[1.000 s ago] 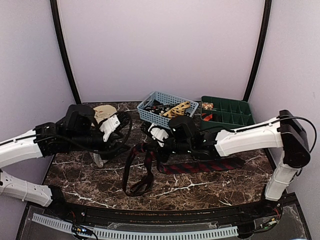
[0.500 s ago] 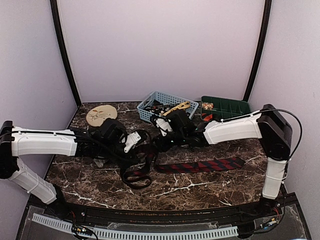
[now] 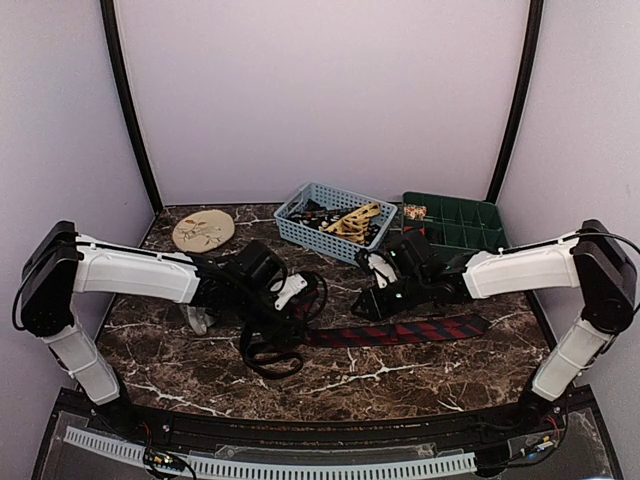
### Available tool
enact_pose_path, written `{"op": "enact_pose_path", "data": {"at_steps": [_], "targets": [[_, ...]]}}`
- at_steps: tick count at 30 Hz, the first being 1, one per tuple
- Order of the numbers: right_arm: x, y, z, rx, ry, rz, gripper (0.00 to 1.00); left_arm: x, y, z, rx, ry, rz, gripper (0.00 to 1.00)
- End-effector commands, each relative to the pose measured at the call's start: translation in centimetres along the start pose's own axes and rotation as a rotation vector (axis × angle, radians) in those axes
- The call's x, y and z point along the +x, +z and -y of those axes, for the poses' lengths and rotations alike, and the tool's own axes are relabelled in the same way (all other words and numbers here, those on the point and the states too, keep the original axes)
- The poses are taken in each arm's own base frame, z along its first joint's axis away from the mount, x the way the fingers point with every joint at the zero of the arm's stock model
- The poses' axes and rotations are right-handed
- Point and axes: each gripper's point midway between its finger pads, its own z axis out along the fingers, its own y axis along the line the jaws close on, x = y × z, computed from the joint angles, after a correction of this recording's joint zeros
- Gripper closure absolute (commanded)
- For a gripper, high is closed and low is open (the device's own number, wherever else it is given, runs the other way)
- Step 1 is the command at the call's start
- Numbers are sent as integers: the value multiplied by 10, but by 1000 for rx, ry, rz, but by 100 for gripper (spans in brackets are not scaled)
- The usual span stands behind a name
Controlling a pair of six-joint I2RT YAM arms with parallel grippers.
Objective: Roll the ties
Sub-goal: Flatten out the tie at the center of the board.
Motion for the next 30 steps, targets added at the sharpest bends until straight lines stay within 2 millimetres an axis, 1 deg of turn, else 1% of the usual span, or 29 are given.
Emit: {"op": "enact_pose_path", "data": {"at_steps": [1, 3, 6, 9, 11, 13, 14, 15, 17, 19, 22, 25, 27, 28, 29, 30], "targets": [[35, 12, 13, -15, 91, -102, 74, 10, 8, -2, -1, -53, -86, 36], [48, 17, 26, 9, 123, -137, 75, 19, 11, -8, -28, -64, -128, 37], [70, 20, 51, 48, 195, -187, 78, 26, 8, -12, -41, -77, -161, 42], [87, 17, 70, 69, 263, -217, 80, 30, -4, -13, -26, -79, -161, 59], [92, 13, 81, 87, 296, -226, 81, 30, -17, -16, -18, -72, -152, 76], [95, 10, 89, 95, 322, -229, 81, 25, -34, -12, 5, -23, -125, 95], [96, 8, 92, 97, 335, -229, 81, 22, -43, -9, 17, 13, -111, 100], [95, 7, 97, 101, 352, -224, 81, 21, -51, -6, 31, 46, -106, 100], [93, 4, 106, 112, 386, -211, 81, 21, -71, 7, 87, 119, -97, 100], [88, 2, 115, 122, 413, -193, 80, 14, -95, 28, 183, 189, -49, 100], [79, -1, 126, 123, 450, -164, 79, -10, -140, 59, 307, 281, 116, 100], [67, -4, 130, 133, 443, -134, 78, -38, -196, 85, 383, 393, 317, 100], [54, -7, 125, 106, 422, -107, 76, -57, -232, 98, 408, 463, 448, 100], [46, -9, 120, 79, 405, -90, 74, -65, -245, 103, 415, 491, 502, 100], [35, -13, 112, 46, 380, -62, 71, -73, -256, 108, 431, 515, 543, 100], [24, -19, 103, 7, 353, -32, 66, -80, -262, 110, 435, 526, 565, 100]]}}
